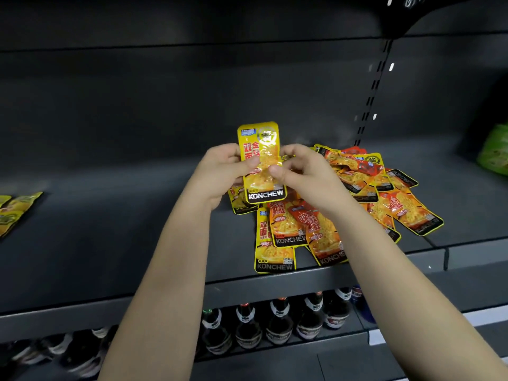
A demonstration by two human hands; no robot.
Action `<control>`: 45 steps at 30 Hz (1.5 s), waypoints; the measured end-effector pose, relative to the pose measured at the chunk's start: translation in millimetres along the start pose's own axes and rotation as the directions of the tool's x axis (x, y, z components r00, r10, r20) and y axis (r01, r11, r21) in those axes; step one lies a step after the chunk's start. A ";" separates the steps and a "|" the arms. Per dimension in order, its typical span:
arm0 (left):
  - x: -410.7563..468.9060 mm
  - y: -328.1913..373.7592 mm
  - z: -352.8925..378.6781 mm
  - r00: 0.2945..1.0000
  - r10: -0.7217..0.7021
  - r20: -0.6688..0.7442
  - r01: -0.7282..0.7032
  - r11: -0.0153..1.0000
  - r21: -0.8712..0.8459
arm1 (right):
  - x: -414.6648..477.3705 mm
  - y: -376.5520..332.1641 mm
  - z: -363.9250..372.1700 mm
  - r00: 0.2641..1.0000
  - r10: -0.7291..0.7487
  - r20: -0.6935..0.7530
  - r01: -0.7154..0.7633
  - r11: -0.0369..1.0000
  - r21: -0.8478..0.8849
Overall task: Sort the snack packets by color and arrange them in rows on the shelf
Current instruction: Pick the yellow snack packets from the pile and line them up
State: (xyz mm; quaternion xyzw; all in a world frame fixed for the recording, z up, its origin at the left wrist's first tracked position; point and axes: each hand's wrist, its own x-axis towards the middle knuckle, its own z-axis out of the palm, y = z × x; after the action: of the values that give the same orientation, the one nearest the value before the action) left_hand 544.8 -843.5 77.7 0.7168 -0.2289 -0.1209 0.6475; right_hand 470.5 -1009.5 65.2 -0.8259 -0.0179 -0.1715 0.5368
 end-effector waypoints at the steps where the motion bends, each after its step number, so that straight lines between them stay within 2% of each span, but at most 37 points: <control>1: -0.8 1.9 1.8 1.000 0.004 0.026 -0.003 1.000 -0.011 | 0.8 -1.5 1.2 1.000 -0.015 0.005 0.014 0.996 0.083; 3: -2.1 4.5 5.2 0.999 0.021 0.049 -0.020 1.000 -0.021 | 1.9 -2.9 2.7 0.999 -0.044 0.006 0.042 0.980 0.193; 6: -2.1 8.7 9.1 0.999 -0.001 0.032 0.002 1.000 -0.010 | 4.2 0.4 2.5 0.998 -0.050 -0.026 0.054 0.980 0.190; 8: 1.7 7.6 4.6 0.997 -0.060 -0.056 0.061 0.998 0.020 | 5.9 4.6 -0.7 0.997 -0.033 -0.064 0.043 0.986 0.162; 10: 11.7 -3.5 -5.3 0.979 -0.046 -0.200 0.092 0.970 0.226 | 6.7 8.5 -5.6 0.995 -0.020 -0.101 0.033 0.991 0.129; 12: 22.2 -17.1 -14.3 0.948 0.030 -0.318 0.155 0.829 0.538 | 7.0 11.5 -10.4 0.992 -0.014 -0.124 0.024 0.996 0.082; 14: 30.3 -26.9 -14.5 0.940 0.024 -0.341 0.237 0.673 0.701 | 7.3 14.0 -13.8 0.990 -0.008 -0.139 0.015 0.999 0.046; 17: 39.9 -33.5 -3.5 0.937 -0.102 -0.334 0.335 0.536 0.775 | 7.3 16.8 -15.7 0.989 -0.005 -0.147 0.011 0.999 0.038; 21: 50.6 -38.9 5.6 0.912 -0.207 -0.355 0.411 0.457 0.789 | 6.6 20.3 -16.5 0.990 -0.005 -0.140 0.012 0.999 0.046; 30: 61.5 -42.5 13.9 0.868 -0.198 -0.456 0.482 0.557 0.677 | 7.6 24.5 -19.5 0.993 0.016 -0.117 -0.010 0.998 0.055; 36: 61.5 -44.5 8.8 0.844 -0.155 -0.513 0.458 0.707 0.539 | 5.5 24.8 -21.4 0.995 0.006 -0.104 0.000 0.998 0.055; 39: 61.5 -46.8 -1.9 0.866 -0.124 -0.485 0.381 0.792 0.477 | 5.1 23.8 -22.1 0.995 0.007 -0.101 -0.002 0.999 0.052; 45: 42.2 -34.1 -12.9 0.906 0.055 -0.420 0.177 0.851 0.494 | 7.0 15.7 -22.3 0.992 -0.006 -0.123 0.010 0.999 0.031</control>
State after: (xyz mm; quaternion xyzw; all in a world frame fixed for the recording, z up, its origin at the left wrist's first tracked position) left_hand 593.3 -850.7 51.1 0.8810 -0.0855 0.0812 0.4582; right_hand 474.6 -1037.1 61.6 -0.8053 0.0091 -0.2237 0.5489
